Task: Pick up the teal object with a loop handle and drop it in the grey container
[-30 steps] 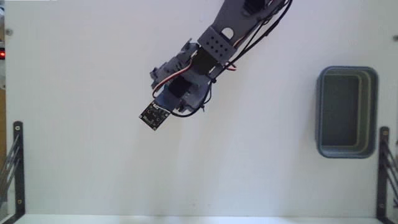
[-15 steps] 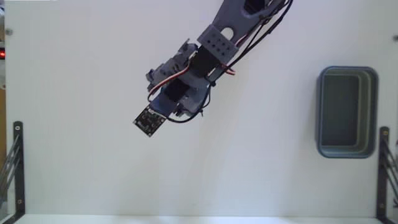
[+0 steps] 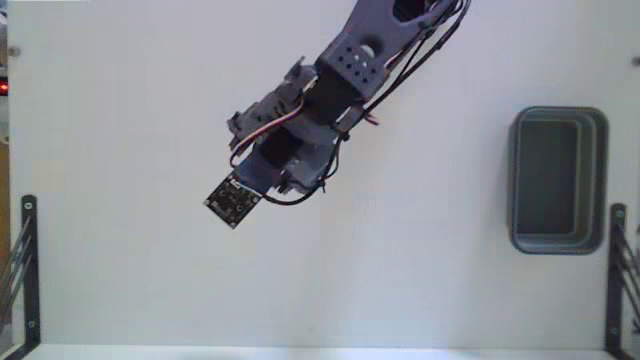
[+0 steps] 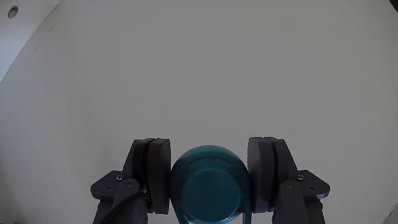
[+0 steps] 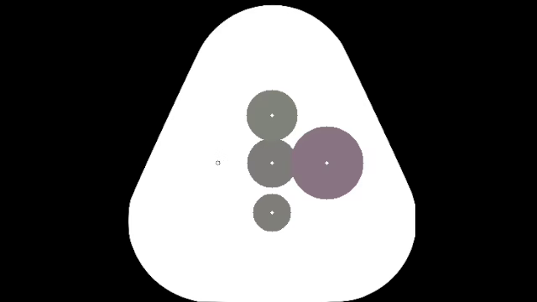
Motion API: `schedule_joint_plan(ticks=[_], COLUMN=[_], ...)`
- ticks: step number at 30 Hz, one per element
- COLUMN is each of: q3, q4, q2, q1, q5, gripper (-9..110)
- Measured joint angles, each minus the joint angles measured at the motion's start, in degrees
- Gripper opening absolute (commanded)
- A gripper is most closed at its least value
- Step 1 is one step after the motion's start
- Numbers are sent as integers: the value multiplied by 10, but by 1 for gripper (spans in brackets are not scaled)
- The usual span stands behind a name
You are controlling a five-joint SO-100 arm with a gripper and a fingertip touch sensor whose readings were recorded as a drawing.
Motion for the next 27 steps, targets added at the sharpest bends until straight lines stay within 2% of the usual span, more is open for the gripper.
schedule_joint_plan(ticks=[10, 27], q3=[-73, -83], q4=[53, 56], q2=[-20, -24], q1=[-2, -15], q5=[0, 0], gripper=[67, 67])
